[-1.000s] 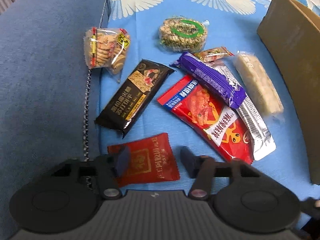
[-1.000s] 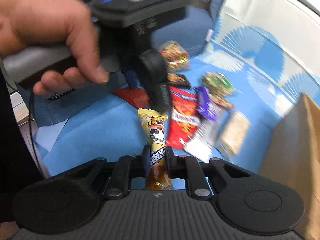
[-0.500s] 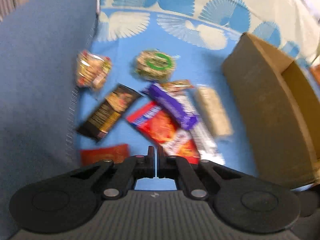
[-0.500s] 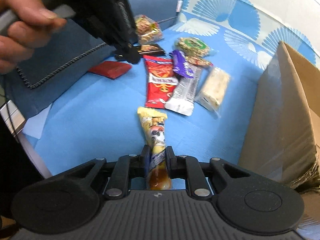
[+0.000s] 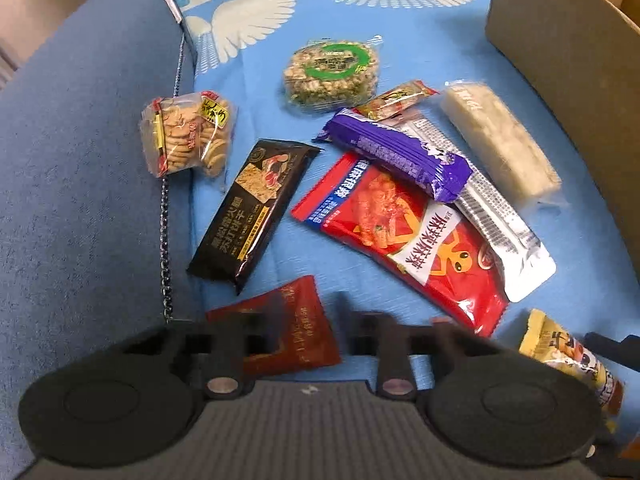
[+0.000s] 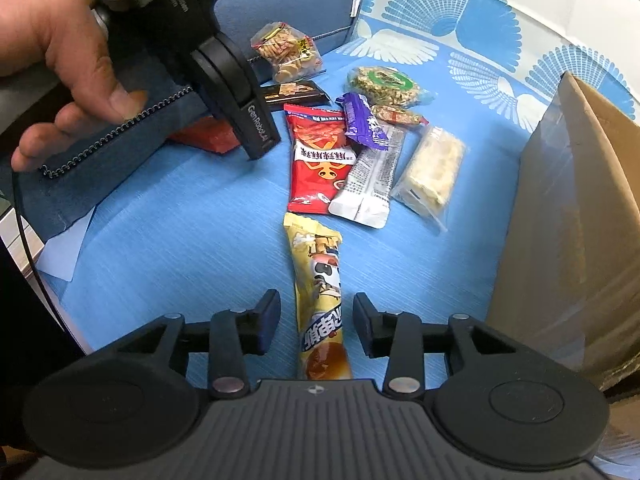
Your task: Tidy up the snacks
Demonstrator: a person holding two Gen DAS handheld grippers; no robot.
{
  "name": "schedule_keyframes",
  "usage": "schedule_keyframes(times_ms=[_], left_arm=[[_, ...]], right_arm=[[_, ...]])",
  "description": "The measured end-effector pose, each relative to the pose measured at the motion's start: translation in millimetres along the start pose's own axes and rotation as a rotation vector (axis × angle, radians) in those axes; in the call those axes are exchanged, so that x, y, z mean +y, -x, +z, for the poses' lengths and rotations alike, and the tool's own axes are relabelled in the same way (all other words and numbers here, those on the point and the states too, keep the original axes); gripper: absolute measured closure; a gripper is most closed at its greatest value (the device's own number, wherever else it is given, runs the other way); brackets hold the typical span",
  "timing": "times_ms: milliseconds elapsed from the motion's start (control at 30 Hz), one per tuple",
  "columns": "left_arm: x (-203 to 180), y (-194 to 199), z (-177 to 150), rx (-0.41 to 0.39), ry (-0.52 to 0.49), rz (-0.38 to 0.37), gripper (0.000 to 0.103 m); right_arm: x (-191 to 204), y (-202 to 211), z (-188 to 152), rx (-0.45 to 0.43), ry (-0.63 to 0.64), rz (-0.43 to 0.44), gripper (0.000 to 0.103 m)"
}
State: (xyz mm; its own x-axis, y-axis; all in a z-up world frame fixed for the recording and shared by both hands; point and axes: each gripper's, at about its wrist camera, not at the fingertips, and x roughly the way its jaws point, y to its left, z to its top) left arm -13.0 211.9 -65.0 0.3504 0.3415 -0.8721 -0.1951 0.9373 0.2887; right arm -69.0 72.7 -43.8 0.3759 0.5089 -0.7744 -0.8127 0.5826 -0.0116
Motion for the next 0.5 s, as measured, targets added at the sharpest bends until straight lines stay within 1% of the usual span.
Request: schedule_keyframes(times_ms=[33,133,167,233,300,333,367,400,467,500], left_arm=[[0.0,-1.4,-0.1,0.004,-0.001,0.010,0.103],[8.7,4.7,1.6,-0.020,0.042,-0.011,0.103],[11.9,9.0,4.8,-0.036,0.052,-0.012,0.103],[18.8,21.6,6.6,-0.094,0.092,-0.059,0.103],[28.2,39.7,5.5,-0.157,0.155,-0.135,0.103],[33.0,46.5,5.3,-0.181,0.192,-0.191,0.103],[40.2,52.8,3.3,-0.201,0.248,-0.276,0.103],[45.1,55.8,3.4,-0.213,0.293,-0.344,0.103],[51.0,60.1,1.5,-0.224,0.355,-0.479,0.103],[49.3,61.2,1.8,-0.221,0.358,-0.491,0.103]], right_arm=[[-0.2,-0.5,0.0,0.000,0.000,0.001,0.061],[0.0,-0.9,-0.1,0.000,-0.001,-0.001,0.061],[0.1,-0.7,-0.4,-0.001,0.002,-0.002,0.061],[0.9,-0.5,-0.6,-0.003,0.010,-0.005,0.061],[1.3,-0.5,-0.7,-0.005,0.014,-0.006,0.062],[1.3,-0.3,-1.0,-0.007,0.016,-0.005,0.064],[1.3,0.0,-0.9,-0.009,0.018,-0.008,0.069],[1.5,0.2,-1.0,-0.012,0.019,-0.012,0.072],[0.6,0.9,-0.9,-0.015,0.017,-0.017,0.077],[0.0,1.1,-0.7,-0.017,0.013,-0.018,0.078]])
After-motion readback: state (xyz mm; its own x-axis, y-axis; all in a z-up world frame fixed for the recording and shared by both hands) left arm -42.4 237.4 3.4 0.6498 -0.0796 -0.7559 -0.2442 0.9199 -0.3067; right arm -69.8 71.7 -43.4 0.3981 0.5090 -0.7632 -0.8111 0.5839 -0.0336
